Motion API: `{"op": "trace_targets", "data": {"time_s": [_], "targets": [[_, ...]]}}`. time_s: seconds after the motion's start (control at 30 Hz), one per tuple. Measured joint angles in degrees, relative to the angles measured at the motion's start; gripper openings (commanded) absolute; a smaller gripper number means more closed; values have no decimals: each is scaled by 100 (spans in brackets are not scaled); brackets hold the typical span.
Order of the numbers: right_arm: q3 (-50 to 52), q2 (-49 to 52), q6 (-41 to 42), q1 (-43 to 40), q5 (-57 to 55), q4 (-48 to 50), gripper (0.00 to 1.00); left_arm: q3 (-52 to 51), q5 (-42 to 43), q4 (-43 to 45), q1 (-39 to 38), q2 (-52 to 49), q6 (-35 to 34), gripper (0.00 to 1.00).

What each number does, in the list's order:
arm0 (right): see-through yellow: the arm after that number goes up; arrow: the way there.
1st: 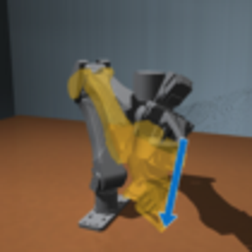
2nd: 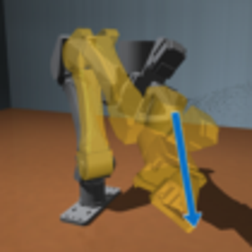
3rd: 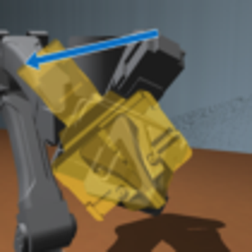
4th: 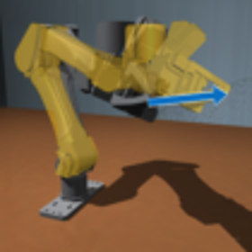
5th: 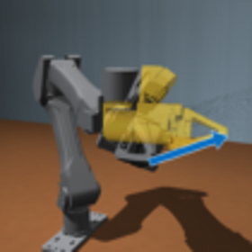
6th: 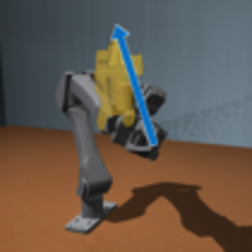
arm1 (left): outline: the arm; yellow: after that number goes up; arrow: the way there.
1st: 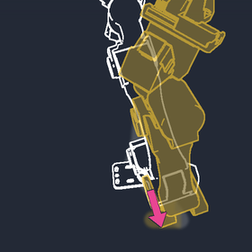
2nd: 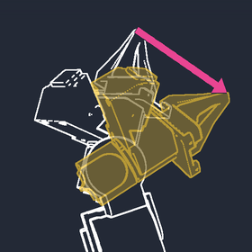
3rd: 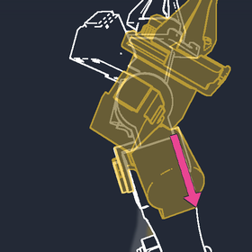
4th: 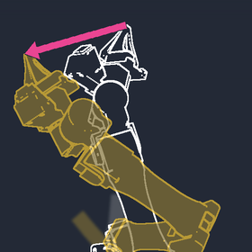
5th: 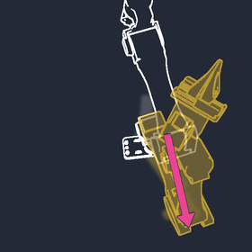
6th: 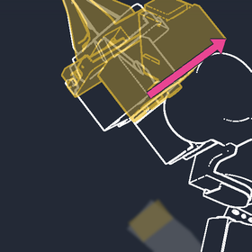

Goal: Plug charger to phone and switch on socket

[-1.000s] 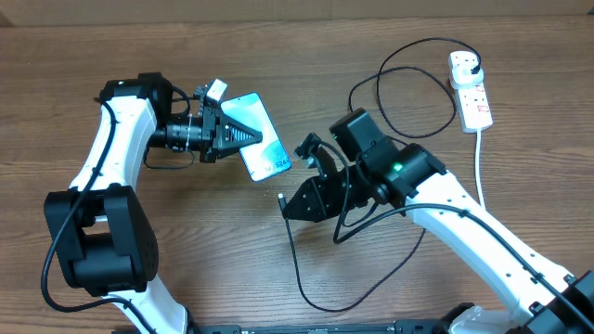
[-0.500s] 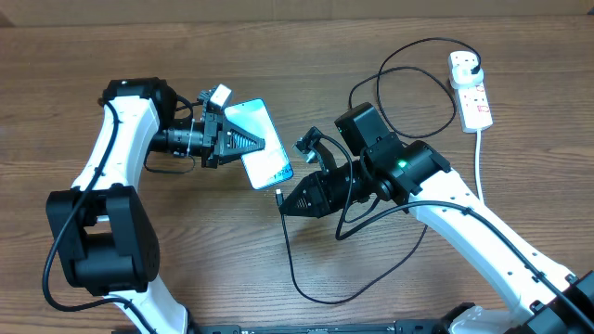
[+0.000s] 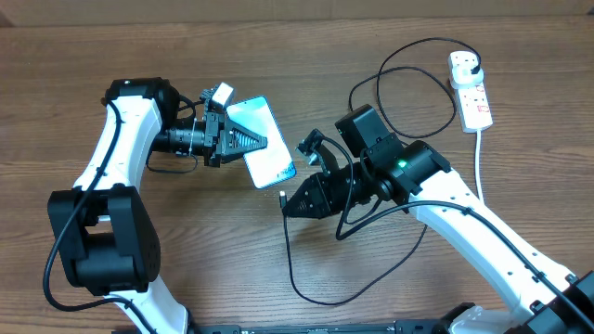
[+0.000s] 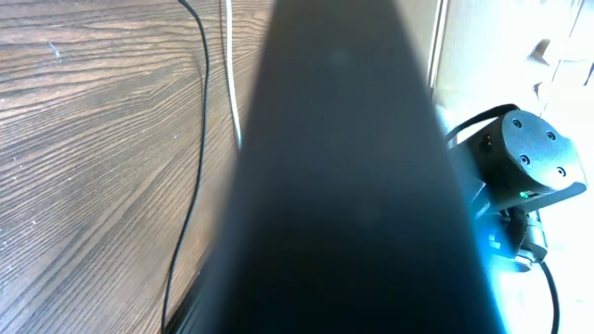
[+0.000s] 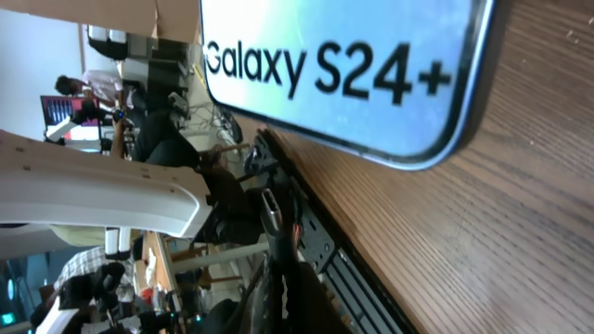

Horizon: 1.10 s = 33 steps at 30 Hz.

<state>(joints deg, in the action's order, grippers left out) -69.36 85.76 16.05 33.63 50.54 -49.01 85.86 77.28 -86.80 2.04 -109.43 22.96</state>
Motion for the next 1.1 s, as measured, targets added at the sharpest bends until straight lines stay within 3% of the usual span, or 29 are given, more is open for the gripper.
{"op": "trace_targets", "data": {"time_s": [0.63,0.8,1.1], "targets": [[-2,0,195,0,0,249,4,0,68,120,2,0,17,4],[-2,0,219,0,-245,232,4,-2,205,767,74,0,-83,4],[4,9,518,22,-1309,258,4,-2,308,2057,647,0,-1176,4]]}}
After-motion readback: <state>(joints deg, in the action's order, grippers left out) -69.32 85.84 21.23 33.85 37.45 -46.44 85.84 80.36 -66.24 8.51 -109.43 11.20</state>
